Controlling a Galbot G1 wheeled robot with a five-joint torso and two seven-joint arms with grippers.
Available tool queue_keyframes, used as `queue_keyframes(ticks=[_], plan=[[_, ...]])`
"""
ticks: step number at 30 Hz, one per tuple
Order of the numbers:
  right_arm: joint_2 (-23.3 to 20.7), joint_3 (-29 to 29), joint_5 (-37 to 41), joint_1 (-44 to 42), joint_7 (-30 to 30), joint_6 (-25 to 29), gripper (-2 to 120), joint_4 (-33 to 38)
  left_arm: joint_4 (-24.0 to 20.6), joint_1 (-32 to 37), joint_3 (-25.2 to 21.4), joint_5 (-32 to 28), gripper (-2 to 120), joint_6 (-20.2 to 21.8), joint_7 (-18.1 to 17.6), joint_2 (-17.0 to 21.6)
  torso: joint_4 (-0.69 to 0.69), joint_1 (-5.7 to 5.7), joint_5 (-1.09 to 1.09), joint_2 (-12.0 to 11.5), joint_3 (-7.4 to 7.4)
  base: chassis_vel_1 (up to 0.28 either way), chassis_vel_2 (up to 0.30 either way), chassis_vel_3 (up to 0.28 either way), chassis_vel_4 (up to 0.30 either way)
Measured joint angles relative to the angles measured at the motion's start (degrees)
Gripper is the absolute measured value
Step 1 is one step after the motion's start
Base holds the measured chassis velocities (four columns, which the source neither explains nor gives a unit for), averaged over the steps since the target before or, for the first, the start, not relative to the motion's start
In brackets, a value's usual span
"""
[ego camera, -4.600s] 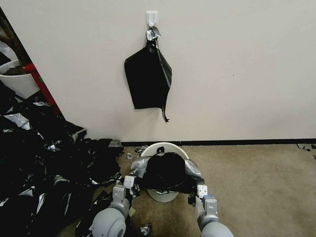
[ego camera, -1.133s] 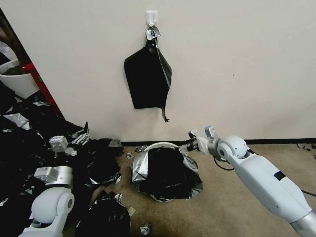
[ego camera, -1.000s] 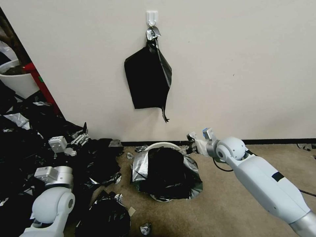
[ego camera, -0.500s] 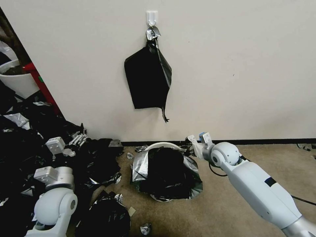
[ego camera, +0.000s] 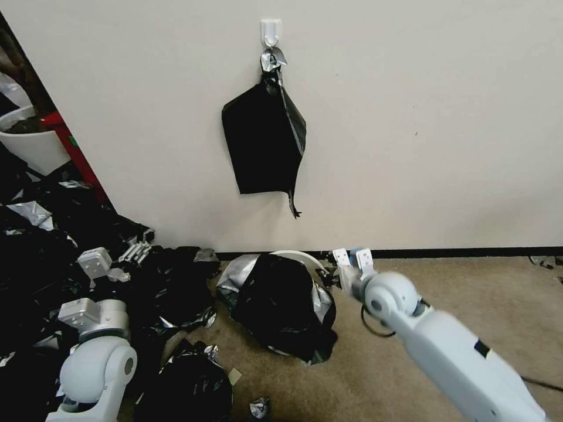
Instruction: Place a trash bag onto the trash bin.
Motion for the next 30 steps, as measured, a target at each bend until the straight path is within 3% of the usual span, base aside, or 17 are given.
queue_keyframes(ticks=[1,2,4,5,7,8,13,22,25,30], plan=[[0.0,0.0,0.0,0.0,0.0,0.0,7,0.0,0.0,0.0,0.0,0.0,100,0.0,0.0,0.0,0.0,0.0,0.0,0.0,0.0,0.0,0.0,0.0,0.0],[1.15,0.19,3.17,-1.85,7.19,4.02,7,1.97,0.16,-0.17,0.21,0.0,100,0.09,-0.02,-0.07,0.0,0.0,0.0,0.0,0.0,0.0,0.0,0.0,0.0],[3.27,1.16,5.06,-5.51,15.26,10.18,7,5.17,0.48,-0.41,0.51,0.02,100,0.34,-0.09,-0.14,-0.01,0.0,0.0,0.0,0.0,0.0,0.0,0.0,0.0],[3.27,1.16,5.06,-5.51,15.26,10.18,7,5.17,0.48,-0.41,0.51,0.02,100,0.34,-0.09,-0.14,-0.01,0.0,0.0,0.0,0.0,0.0,0.0,0.0,0.0],[7.33,2.86,3.29,-11.85,23.89,16.52,7,10.0,0.89,-0.84,0.99,0.06,100,0.91,-0.45,-0.14,-0.01,0.0,-0.01,0.0,0.0,0.0,0.0,0.0,0.0],[9.99,3.16,-1.16,-15.07,27.32,19.39,7,10.63,0.93,-1.07,1.48,0.13,100,1.21,-0.7,-0.23,-0.01,0.0,0.0,0.0,0.0,0.0,0.0,0.0,0.0],[13.62,3.32,-5.25,-16.85,31.69,21.69,7,8.59,0.83,-0.94,2.29,0.44,100,1.46,-0.94,-0.46,-0.01,0.0,0.0,0.0,-0.01,0.0,0.0,0.0,0.0],[15.05,3.17,-9.34,-18.48,30.06,22.99,11,7.41,0.11,0.13,2.2,0.84,100,1.5,-1.05,-0.26,-0.01,0.0,0.0,0.01,0.0,0.0,0.0,0.0,0.0],[14.19,3.14,-12.62,-20.07,26.62,23.77,26,9.39,-0.22,0.52,2.13,0.87,100,1.5,-1.08,-0.32,0.0,0.0,0.01,0.01,0.0,0.0,0.0,0.0,0.0],[12.64,3.34,-17.81,-22.03,21.87,25.59,40,12.6,-0.3,0.68,2.19,1.07,100,1.5,-1.08,-0.48,0.0,0.0,0.01,0.0,0.0,0.0,0.0,0.0,0.0]])
